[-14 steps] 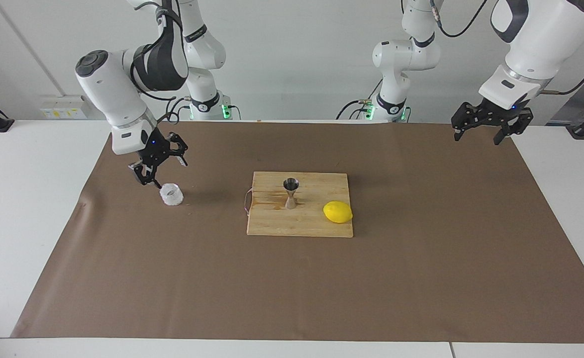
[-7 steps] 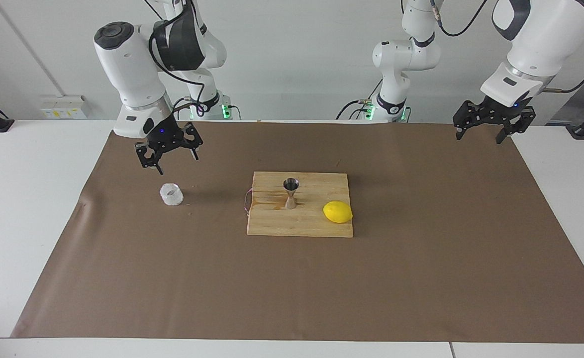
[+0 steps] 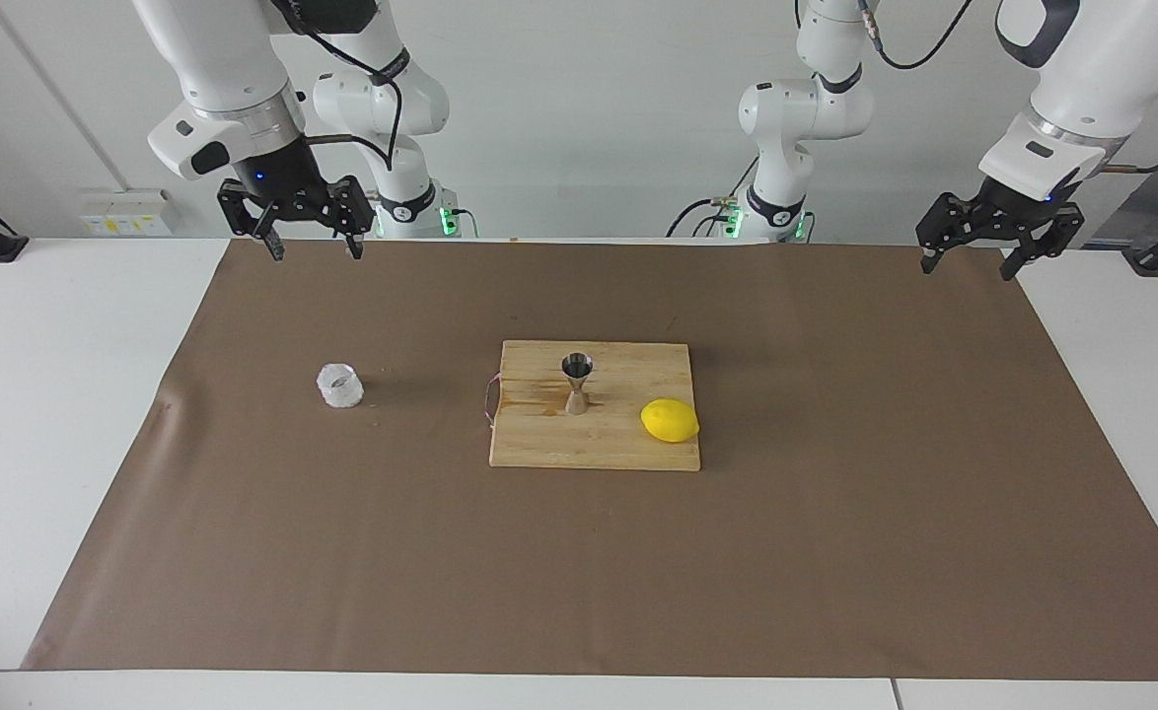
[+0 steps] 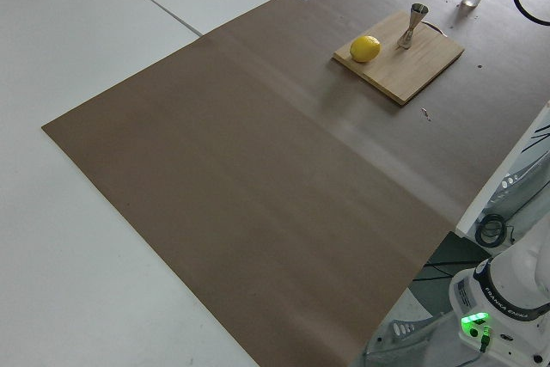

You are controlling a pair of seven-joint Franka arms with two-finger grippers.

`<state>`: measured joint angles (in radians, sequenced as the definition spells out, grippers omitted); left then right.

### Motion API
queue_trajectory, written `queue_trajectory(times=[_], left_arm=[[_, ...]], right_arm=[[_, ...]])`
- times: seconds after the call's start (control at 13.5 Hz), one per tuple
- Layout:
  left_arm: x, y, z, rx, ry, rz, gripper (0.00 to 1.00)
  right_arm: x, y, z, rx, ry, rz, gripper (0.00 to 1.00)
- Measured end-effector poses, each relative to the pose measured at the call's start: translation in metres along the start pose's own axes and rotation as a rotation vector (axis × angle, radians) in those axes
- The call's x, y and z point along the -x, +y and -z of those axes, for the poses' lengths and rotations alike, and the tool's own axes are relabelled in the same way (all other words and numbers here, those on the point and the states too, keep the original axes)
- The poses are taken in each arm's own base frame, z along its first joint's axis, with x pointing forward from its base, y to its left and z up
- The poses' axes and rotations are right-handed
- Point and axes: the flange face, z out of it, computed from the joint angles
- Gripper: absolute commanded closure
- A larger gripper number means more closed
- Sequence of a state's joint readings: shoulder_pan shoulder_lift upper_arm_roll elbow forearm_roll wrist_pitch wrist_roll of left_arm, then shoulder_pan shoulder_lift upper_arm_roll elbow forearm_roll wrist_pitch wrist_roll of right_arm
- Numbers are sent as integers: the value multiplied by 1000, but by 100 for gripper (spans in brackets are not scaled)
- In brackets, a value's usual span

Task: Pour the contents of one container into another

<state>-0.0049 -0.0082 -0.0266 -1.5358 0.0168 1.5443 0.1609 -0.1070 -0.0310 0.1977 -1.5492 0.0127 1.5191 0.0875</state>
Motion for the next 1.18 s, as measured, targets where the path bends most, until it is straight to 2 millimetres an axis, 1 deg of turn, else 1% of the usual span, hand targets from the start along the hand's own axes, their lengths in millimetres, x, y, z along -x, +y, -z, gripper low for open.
queue_trajectory(times=[0.15,0.3,0.44,0.59,0.74,1.18], left_arm=[[3,-2,2,-1,2,3,0],[1,7,2,0,2,-15,0],[1,10,2,0,3,-21,0],[2,4,3,1,3,-11,0],[4,0,3,1,3,-3,0],[7,1,5,0,8,-3,0]], right_arm=[[1,6,1,1,-5,-12,0],[1,10,-1,2,-14,-20,0],[2,8,-2,2,-19,-16,0],[3,6,-2,2,-24,-28,0],[6,11,-3,3,-44,-67,0],[13,28,-12,2,-70,-119,0]])
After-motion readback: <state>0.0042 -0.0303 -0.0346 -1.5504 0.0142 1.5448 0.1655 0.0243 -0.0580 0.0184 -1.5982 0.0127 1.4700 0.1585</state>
